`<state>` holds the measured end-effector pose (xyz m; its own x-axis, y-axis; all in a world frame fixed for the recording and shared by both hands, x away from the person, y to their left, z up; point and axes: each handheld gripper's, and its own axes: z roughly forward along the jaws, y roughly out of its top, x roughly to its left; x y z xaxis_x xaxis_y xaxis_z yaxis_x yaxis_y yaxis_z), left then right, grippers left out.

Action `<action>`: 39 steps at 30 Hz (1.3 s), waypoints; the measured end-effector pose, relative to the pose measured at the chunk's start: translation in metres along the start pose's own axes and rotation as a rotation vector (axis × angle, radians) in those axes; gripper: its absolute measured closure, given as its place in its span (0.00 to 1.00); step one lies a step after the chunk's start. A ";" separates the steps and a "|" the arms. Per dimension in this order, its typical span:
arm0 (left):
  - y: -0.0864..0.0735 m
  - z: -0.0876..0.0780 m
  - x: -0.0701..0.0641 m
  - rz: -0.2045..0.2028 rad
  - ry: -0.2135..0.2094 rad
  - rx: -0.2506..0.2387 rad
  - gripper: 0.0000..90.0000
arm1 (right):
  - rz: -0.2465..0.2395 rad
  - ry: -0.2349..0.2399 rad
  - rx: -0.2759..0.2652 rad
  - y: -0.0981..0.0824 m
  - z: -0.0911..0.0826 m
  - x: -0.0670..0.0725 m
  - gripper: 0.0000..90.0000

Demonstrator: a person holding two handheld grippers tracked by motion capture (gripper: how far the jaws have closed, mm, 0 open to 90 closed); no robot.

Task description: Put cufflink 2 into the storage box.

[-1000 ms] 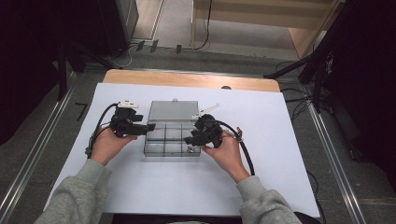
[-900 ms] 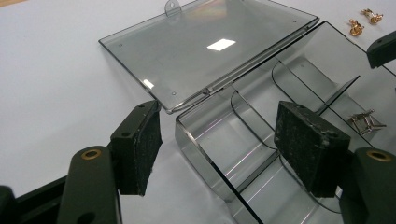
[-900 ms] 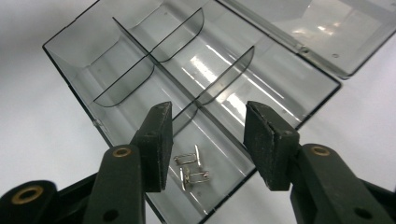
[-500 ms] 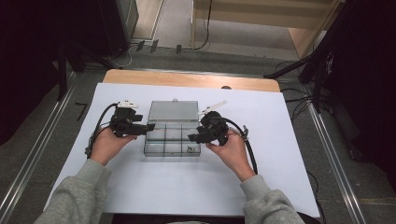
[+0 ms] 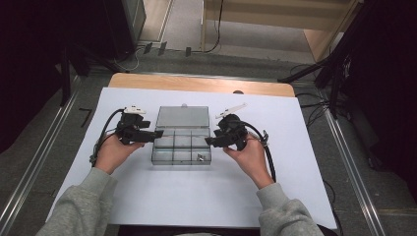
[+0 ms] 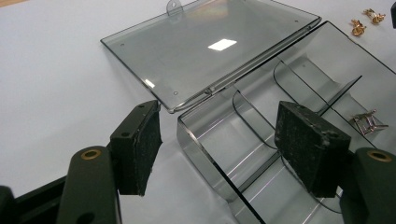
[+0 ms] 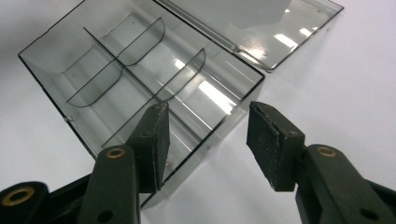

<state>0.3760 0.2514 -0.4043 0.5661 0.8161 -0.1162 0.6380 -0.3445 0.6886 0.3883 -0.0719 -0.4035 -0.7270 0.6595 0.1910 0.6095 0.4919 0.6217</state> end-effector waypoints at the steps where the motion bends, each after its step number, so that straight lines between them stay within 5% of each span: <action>1: 0.000 0.000 0.000 0.001 0.001 0.000 0.36 | 0.000 -0.006 0.000 0.000 -0.001 -0.001 0.56; 39: 0.000 -0.001 0.000 -0.002 0.000 -0.003 0.36 | 0.108 -0.122 0.061 -0.020 -0.003 -0.062 0.71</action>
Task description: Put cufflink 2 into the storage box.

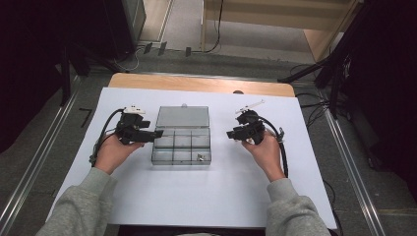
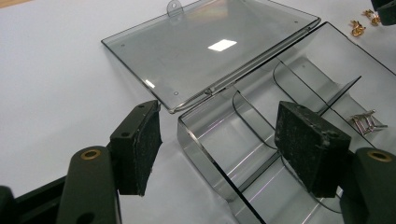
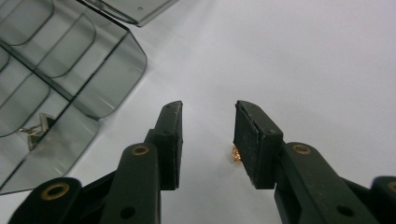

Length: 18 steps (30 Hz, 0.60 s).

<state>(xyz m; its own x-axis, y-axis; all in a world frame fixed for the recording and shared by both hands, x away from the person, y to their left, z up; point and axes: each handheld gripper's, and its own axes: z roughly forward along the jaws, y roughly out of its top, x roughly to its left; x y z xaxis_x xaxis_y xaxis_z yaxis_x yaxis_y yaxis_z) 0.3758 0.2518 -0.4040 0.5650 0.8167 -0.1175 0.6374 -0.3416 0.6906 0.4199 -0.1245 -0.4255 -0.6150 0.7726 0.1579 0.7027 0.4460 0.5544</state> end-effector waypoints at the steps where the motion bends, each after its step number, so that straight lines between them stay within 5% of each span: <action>1: 0.000 0.000 0.000 0.000 0.000 0.001 0.36 | 0.008 -0.002 0.003 0.000 0.001 -0.001 0.72; 18: 0.000 0.001 -0.001 0.005 -0.001 0.004 0.36 | 0.010 -0.018 0.052 -0.003 0.021 -0.017 0.71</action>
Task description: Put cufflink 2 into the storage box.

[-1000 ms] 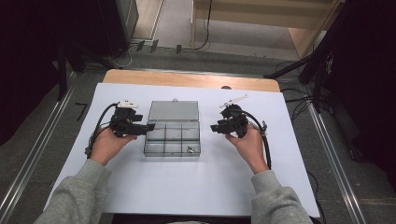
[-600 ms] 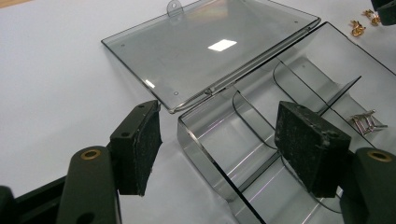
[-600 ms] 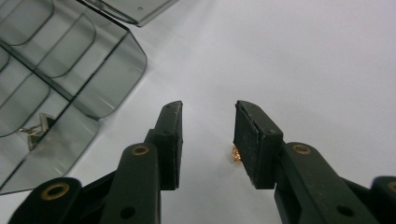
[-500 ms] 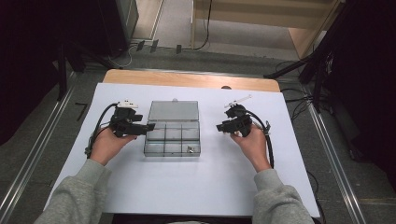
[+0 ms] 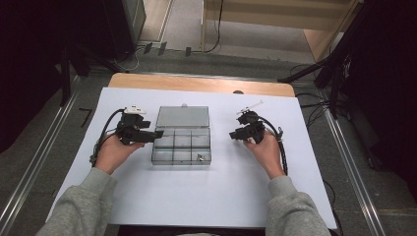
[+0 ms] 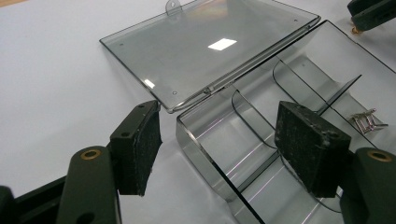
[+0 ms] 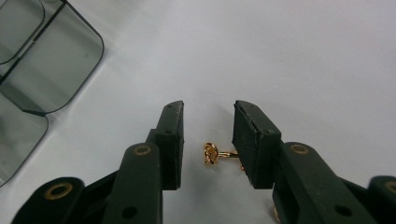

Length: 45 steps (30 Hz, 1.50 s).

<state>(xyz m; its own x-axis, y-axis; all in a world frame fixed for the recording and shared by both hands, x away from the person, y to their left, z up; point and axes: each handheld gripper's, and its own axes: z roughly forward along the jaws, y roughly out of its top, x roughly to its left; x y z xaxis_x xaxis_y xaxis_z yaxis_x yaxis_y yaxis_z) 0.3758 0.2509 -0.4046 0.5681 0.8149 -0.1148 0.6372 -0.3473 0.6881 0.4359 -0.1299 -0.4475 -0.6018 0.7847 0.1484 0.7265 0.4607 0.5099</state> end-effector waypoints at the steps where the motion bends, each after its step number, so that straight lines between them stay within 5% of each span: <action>1: 0.000 0.000 0.000 0.000 -0.001 0.000 0.36 | 0.003 0.004 0.004 0.000 0.001 -0.001 0.71; 17: 0.000 -0.001 0.001 -0.003 0.001 -0.005 0.36 | 0.000 -0.001 0.058 -0.004 0.003 -0.003 0.69; 28: 0.000 -0.002 0.001 -0.003 0.003 -0.007 0.36 | -0.068 -0.070 0.058 -0.007 0.004 0.004 0.85; 45: 0.000 -0.002 0.002 -0.005 0.001 -0.008 0.36 | -0.025 -0.050 0.061 -0.004 0.001 0.007 0.89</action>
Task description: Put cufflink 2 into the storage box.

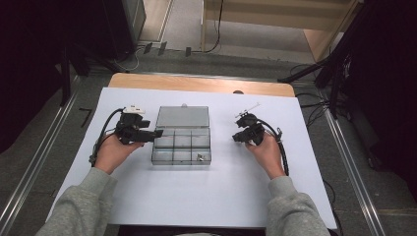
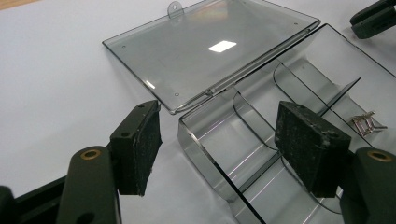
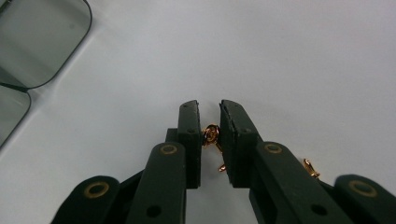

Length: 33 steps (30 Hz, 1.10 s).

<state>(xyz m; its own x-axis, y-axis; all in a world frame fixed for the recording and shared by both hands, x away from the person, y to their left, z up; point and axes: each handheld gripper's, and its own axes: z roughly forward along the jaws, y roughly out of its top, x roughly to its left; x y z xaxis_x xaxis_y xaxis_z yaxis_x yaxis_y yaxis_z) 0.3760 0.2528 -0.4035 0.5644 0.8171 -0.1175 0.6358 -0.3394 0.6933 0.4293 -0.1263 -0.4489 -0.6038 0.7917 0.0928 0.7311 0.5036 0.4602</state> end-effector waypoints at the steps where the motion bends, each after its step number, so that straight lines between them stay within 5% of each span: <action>1: 0.000 0.000 0.000 0.001 0.000 0.002 0.36 | 0.001 0.002 -0.002 0.000 -0.001 0.000 0.89; 33: 0.000 0.001 -0.001 0.001 -0.003 0.001 0.36 | -0.032 0.095 -0.089 0.011 -0.023 0.032 0.89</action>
<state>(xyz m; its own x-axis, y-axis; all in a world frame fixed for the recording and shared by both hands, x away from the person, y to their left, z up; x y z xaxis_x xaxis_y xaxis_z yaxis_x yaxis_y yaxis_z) 0.3760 0.2519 -0.4041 0.5669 0.8152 -0.1187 0.6354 -0.3410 0.6928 0.4108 -0.1035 -0.4211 -0.6564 0.7376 0.1580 0.6827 0.4918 0.5405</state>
